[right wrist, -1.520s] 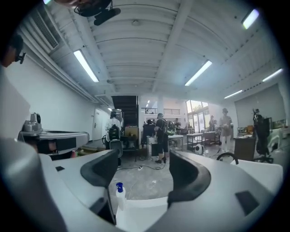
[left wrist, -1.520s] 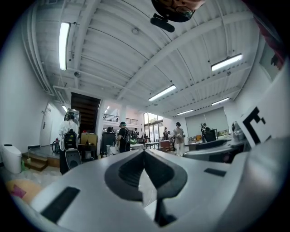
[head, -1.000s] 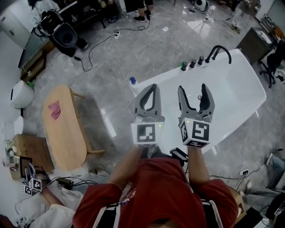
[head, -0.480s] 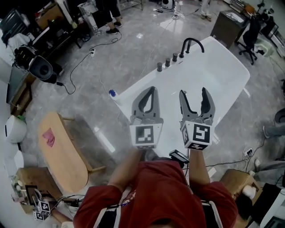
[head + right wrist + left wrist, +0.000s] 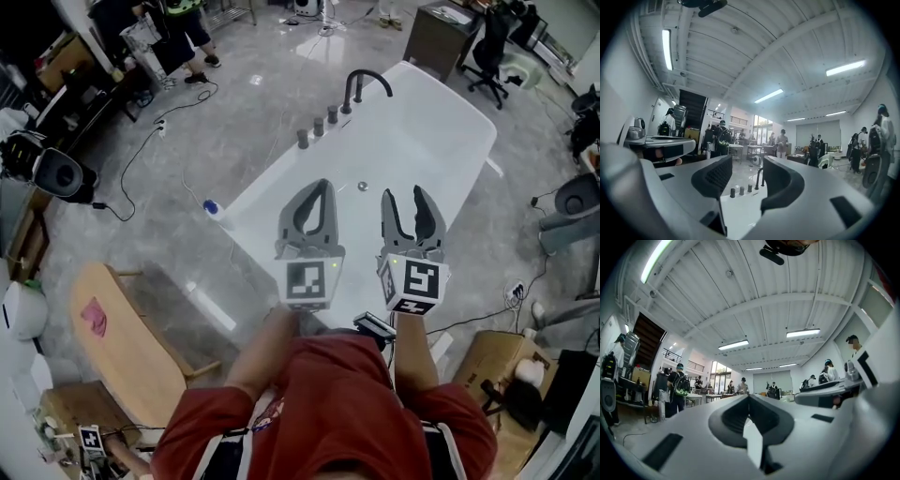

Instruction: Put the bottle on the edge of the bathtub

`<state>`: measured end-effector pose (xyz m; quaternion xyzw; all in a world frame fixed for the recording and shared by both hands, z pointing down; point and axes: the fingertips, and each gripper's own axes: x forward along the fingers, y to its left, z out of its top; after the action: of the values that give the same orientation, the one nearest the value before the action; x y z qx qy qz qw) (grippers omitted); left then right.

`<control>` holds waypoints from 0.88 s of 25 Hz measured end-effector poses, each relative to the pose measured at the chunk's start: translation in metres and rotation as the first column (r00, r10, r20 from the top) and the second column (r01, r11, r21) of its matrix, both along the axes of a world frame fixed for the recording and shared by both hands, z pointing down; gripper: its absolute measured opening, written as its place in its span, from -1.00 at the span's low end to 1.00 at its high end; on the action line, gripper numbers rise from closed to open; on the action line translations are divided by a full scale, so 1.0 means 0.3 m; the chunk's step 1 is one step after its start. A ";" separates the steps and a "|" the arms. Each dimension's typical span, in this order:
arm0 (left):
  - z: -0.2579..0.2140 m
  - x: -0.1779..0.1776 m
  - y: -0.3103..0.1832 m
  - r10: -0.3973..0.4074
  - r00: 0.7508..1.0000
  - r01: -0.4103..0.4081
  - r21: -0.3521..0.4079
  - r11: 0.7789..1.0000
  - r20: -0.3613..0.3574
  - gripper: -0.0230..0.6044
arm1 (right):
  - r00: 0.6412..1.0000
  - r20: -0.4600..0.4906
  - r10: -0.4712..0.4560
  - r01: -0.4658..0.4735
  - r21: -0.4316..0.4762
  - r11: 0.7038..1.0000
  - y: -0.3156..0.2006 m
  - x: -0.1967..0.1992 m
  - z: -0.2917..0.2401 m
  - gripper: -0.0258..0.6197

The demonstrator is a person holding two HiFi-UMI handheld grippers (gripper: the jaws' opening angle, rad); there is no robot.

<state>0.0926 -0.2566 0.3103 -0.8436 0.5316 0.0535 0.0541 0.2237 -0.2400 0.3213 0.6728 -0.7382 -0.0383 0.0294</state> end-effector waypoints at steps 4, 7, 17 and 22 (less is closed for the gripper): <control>0.003 0.007 0.002 0.027 1.000 -0.027 -0.012 1.000 -0.004 -0.87 | 1.000 0.003 0.019 -0.019 0.007 1.000 0.016 -0.005 0.003 -0.49; 0.009 0.027 0.008 0.045 0.999 -0.045 -0.015 0.999 -0.004 -0.88 | 0.999 0.008 0.037 -0.037 0.001 0.999 0.027 0.008 0.016 -0.84; 0.032 0.064 0.021 0.092 0.996 -0.092 -0.034 0.995 0.015 -0.87 | 0.998 -0.008 0.058 -0.058 -0.016 0.998 0.046 0.023 0.045 -0.88; 0.029 0.070 0.024 0.099 0.995 -0.099 -0.030 0.995 0.011 -0.88 | 0.998 -0.019 0.060 -0.061 -0.023 0.998 0.047 0.022 0.048 -0.88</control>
<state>0.1137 -0.2496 0.3189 -0.8699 0.4895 0.0432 0.0423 0.2302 -0.2259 0.3358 0.6940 -0.7177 -0.0347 0.0453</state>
